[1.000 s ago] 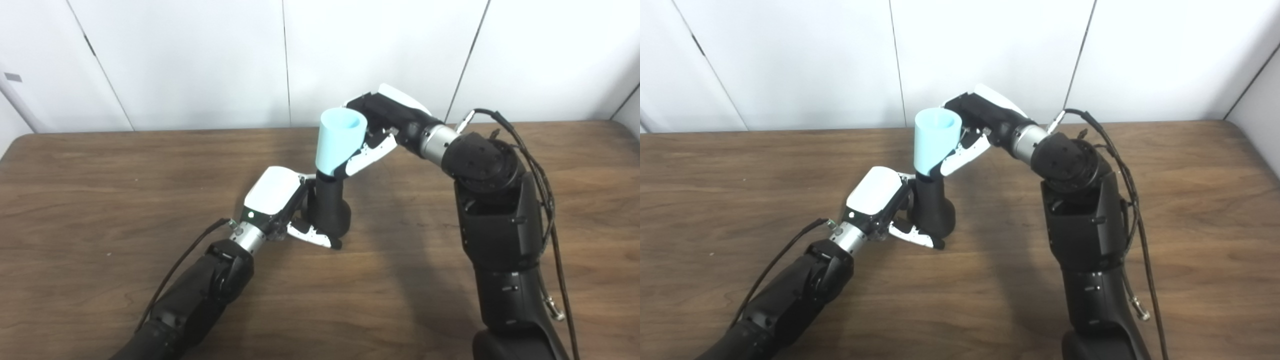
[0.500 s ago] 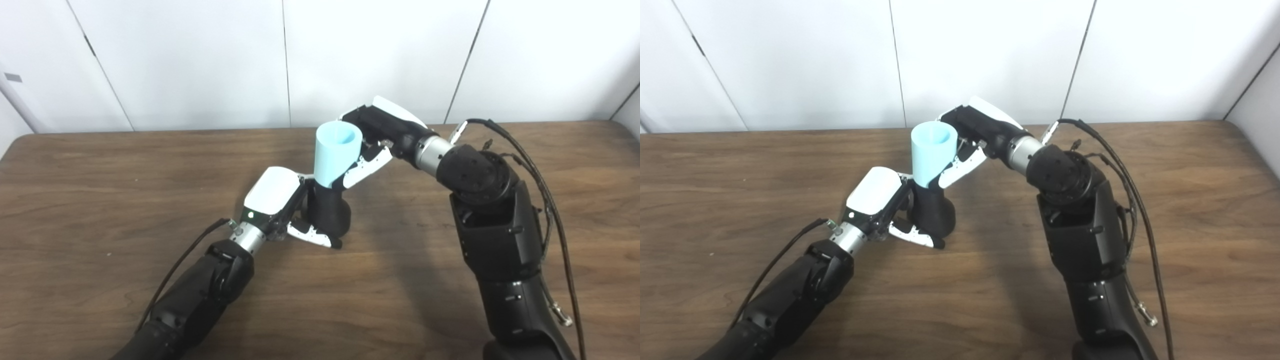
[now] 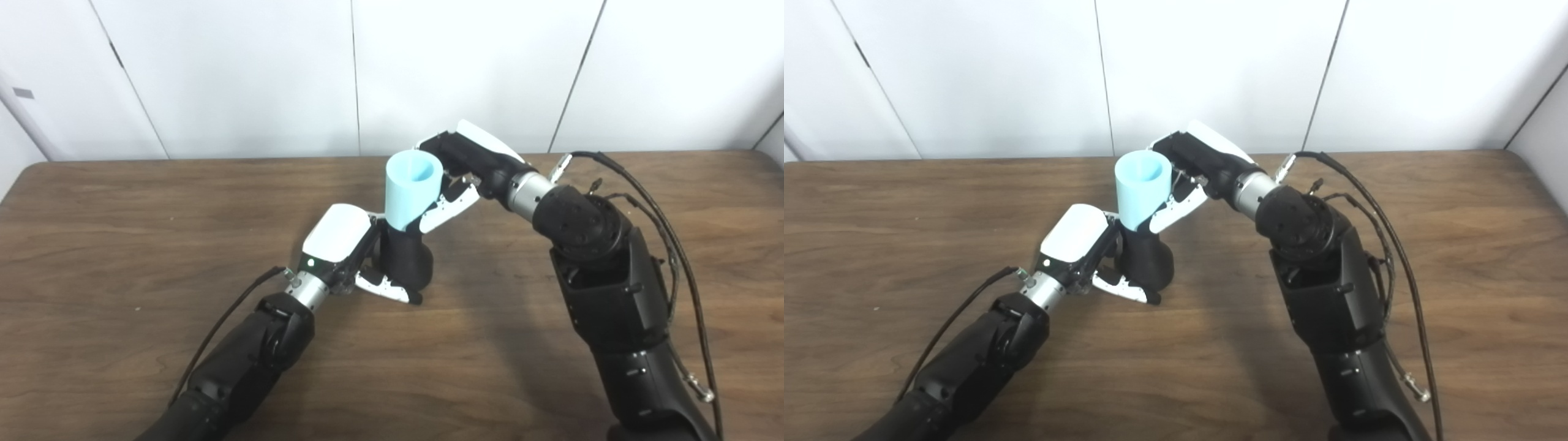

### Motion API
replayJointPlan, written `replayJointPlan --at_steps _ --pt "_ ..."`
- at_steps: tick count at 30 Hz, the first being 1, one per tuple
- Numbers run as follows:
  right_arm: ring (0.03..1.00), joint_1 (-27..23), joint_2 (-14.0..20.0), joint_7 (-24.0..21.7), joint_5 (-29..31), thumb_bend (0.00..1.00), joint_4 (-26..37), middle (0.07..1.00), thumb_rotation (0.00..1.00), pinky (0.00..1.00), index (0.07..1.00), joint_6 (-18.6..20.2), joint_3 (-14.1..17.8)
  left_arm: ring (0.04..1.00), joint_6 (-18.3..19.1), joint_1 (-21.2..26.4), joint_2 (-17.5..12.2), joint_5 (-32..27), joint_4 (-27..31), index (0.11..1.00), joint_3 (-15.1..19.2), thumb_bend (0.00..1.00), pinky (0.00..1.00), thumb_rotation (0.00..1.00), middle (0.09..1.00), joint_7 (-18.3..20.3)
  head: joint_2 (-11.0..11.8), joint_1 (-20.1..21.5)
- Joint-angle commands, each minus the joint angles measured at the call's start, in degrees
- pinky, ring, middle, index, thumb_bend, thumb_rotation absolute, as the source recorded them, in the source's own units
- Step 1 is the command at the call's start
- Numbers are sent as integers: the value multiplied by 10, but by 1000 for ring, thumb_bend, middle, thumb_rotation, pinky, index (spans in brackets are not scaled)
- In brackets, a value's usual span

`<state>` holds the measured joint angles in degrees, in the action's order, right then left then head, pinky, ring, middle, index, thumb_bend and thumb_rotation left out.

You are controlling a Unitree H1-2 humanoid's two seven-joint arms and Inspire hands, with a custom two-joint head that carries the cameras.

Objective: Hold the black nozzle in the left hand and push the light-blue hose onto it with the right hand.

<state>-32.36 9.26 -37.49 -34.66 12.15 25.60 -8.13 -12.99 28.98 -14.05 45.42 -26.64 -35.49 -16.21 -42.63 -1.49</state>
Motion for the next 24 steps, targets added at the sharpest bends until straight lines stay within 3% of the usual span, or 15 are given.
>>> replayJointPlan --at_steps 1,11,24 --pt "457 2 8 29 5 520 -8 509 0 383 466 -20 -13 380 1 -67 9 9 -32 496 -40 522 297 0 405 73 -1 -1" --pt "445 2 16 105 35 521 -20 497 0 375 474 -30 -32 382 8 -67 9 10 -28 497 -43 522 297 0 404 78 -3 -3" --pt "450 9 43 120 47 521 -28 502 0 384 469 -17 -57 374 11 -71 6 6 -19 494 -43 523 296 0 405 78 -7 -2"
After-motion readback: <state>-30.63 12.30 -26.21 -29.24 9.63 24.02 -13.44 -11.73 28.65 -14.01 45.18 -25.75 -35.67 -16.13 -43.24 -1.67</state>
